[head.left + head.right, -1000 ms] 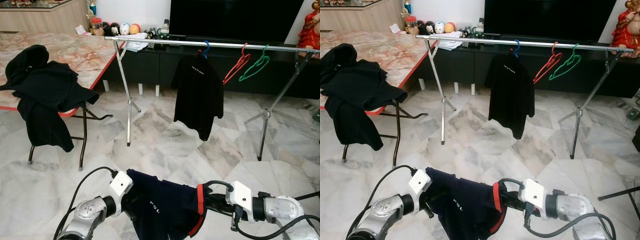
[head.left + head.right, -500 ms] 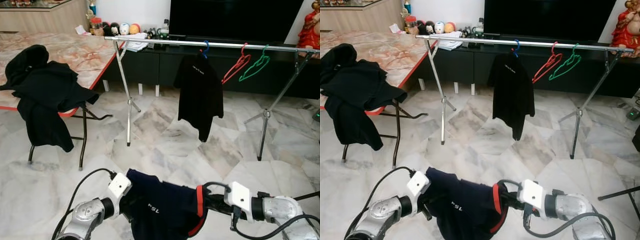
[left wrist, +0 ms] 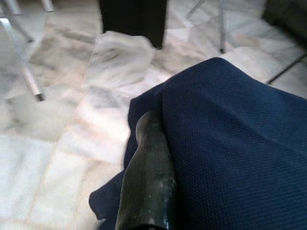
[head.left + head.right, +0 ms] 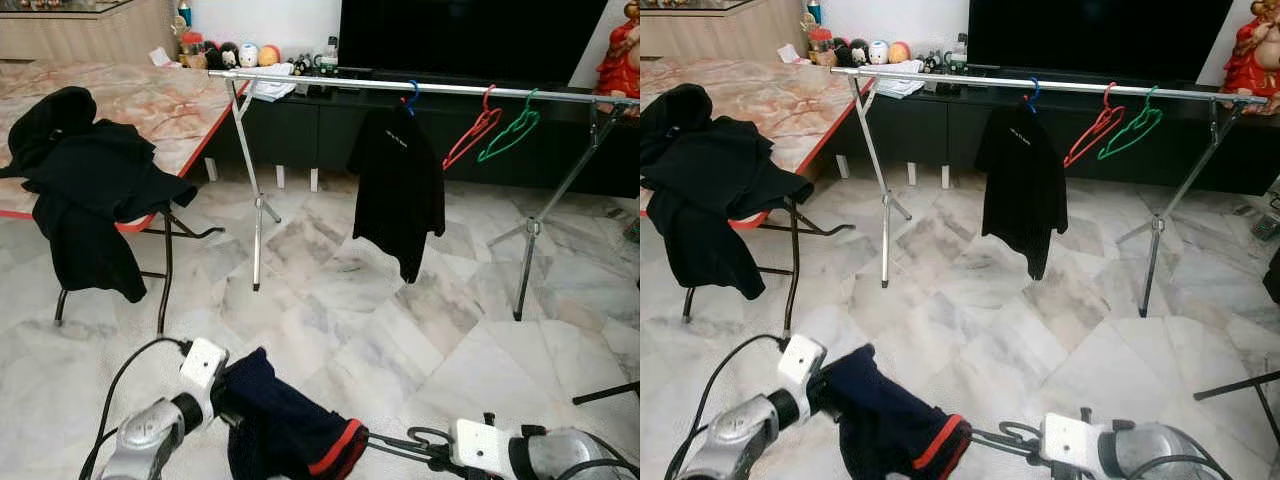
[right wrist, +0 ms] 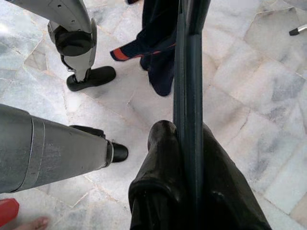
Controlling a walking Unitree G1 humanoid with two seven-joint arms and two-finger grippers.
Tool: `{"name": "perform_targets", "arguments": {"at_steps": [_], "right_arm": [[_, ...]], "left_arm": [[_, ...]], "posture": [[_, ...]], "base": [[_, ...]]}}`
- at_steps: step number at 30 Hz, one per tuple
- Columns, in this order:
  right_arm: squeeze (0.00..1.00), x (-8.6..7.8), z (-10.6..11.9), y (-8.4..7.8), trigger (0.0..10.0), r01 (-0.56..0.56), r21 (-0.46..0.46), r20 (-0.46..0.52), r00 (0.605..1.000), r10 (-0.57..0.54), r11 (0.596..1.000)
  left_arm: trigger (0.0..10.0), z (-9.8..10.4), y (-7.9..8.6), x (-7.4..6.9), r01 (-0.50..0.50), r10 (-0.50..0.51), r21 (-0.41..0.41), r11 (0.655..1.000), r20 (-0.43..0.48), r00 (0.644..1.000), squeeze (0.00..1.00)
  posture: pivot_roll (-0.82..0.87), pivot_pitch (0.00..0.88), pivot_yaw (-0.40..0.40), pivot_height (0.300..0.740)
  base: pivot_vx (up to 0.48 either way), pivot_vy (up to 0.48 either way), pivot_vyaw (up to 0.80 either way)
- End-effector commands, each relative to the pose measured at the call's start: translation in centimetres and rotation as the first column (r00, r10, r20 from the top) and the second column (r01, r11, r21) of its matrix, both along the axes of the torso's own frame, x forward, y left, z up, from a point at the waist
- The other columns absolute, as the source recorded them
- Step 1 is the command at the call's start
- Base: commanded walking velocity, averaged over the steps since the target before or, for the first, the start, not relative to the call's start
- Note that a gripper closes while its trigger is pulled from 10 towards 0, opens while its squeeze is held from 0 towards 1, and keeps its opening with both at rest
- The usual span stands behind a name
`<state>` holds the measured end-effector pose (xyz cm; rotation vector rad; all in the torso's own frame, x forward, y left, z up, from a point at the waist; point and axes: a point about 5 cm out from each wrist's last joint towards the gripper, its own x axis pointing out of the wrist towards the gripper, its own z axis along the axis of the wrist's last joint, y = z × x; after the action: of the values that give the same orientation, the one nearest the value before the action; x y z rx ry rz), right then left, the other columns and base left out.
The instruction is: Hang hanger
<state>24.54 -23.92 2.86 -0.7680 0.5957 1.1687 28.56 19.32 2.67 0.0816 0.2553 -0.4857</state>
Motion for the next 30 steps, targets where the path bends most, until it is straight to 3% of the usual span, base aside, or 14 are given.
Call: {"name": "perform_targets", "arguments": {"at_steps": [1,5,9,10,12,14,17,18,22,23,25,28,29,30], "right_arm": [[0.0,-1.4,-1.2,-1.5,0.0,0.023,-0.071,-0.072,0.997,-0.028,0.997],[0.0,-2.1,-2.3,-2.0,0.0,0.047,-0.116,-0.098,0.993,-0.058,0.992],[0.0,-3.0,-3.4,-2.5,0.0,0.043,-0.195,-0.119,0.991,-0.067,0.98],[0.0,-3.2,-3.8,-2.5,0.0,0.048,-0.207,-0.125,0.989,-0.075,0.977],[0.0,-3.4,-4.2,-2.2,0.0,0.058,-0.205,-0.125,0.989,-0.084,0.977],[0.0,-3.3,-4.6,-1.6,0.0,0.068,-0.207,-0.117,0.989,-0.094,0.976],[0.0,-3.2,-4.8,-1.0,0.0,0.054,-0.194,-0.144,0.986,-0.082,0.979],[0.0,-2.9,-4.8,-0.8,0.0,0.041,-0.224,-0.123,0.99,-0.07,0.974],[0.0,-2.4,-4.8,-0.7,0.0,0.064,-0.241,-0.086,0.993,-0.087,0.968],[0.0,-0.4,-4.0,0.5,0.0,0.216,-0.121,0.006,0.976,-0.216,0.969],[0.0,1.6,-3.0,1.2,0.0,0.374,-0.009,0.099,0.923,-0.371,0.928],[0.0,2.9,-2.2,1.9,0.0,0.474,0.099,0.074,0.874,-0.481,0.875],[0.0,3.0,-2.1,2.2,0.0,0.462,0.112,0.064,0.88,-0.47,0.88],[0.0,2.9,-2.1,2.6,0.0,0.409,0.097,0.06,0.907,-0.416,0.907]], "left_arm": [[0.0,1.5,3.1,0.8,-0.169,0.166,0.037,0.985,0.084,0.983,0.0],[0.0,3.1,4.9,1.6,-0.358,0.371,-0.109,0.927,0.143,0.918,0.0],[0.0,5.2,4.8,2.3,-0.332,0.421,-0.403,0.853,0.154,0.894,0.0],[0.0,6.1,4.0,2.4,-0.243,0.365,-0.48,0.843,0.176,0.914,0.0],[0.0,6.8,2.5,2.2,-0.11,0.234,-0.491,0.864,0.198,0.952,0.0],[0.0,7.1,-0.3,1.1,0.138,-0.048,-0.435,0.89,0.21,0.976,0.0],[0.0,7.4,-2.2,-0.3,0.327,-0.268,-0.424,0.844,0.195,0.944,0.0],[0.0,7.8,-3.1,-1.2,0.43,-0.385,-0.433,0.792,0.193,0.903,0.0],[0.0,8.4,-3.6,-1.9,0.483,-0.45,-0.45,0.751,0.187,0.873,0.0],[0.0,8.7,-4.2,-2.8,0.54,-0.526,-0.449,0.712,0.169,0.834,0.0],[0.0,9.0,-4.6,-3.2,0.562,-0.552,-0.458,0.689,0.17,0.816,0.0],[0.0,9.0,-4.4,-3.1,0.537,-0.526,-0.452,0.713,0.163,0.835,0.0],[0.0,8.8,-4.2,-2.7,0.504,-0.49,-0.438,0.745,0.155,0.858,0.0],[0.0,8.4,-3.6,-1.4,0.398,-0.369,-0.379,0.836,0.149,0.917,0.0]], "posture": [[-0.02,0.093,-0.008,0.74],[-0.02,0.094,-0.008,0.74],[-0.02,0.096,-0.008,0.74],[-0.01,0.096,-0.007,0.74],[-0.01,0.096,-0.006,0.74],[-0.01,0.097,-0.004,0.74],[-0.01,0.096,0.001,0.74],[-0.01,0.096,0.001,0.74],[-0.01,0.093,0.001,0.74],[-0.01,0.093,0.002,0.74],[-0.01,0.093,0.002,0.74],[-0.01,0.096,0.003,0.74],[-0.01,0.096,0.003,0.74],[0.0,0.097,0.001,0.74]], "base": [[0.0,0.0,0.0],[0.0,0.0,0.0],[0.0,0.0,0.0],[0.0,0.0,0.0],[0.0,0.0,0.0],[0.0,0.0,0.0],[0.0,0.0,0.0],[0.0,0.0,0.0],[0.0,0.0,0.0],[0.0,0.0,0.0],[0.0,0.0,0.0],[0.0,0.0,0.0],[0.0,0.0,0.0],[0.0,0.0,0.0]]}}
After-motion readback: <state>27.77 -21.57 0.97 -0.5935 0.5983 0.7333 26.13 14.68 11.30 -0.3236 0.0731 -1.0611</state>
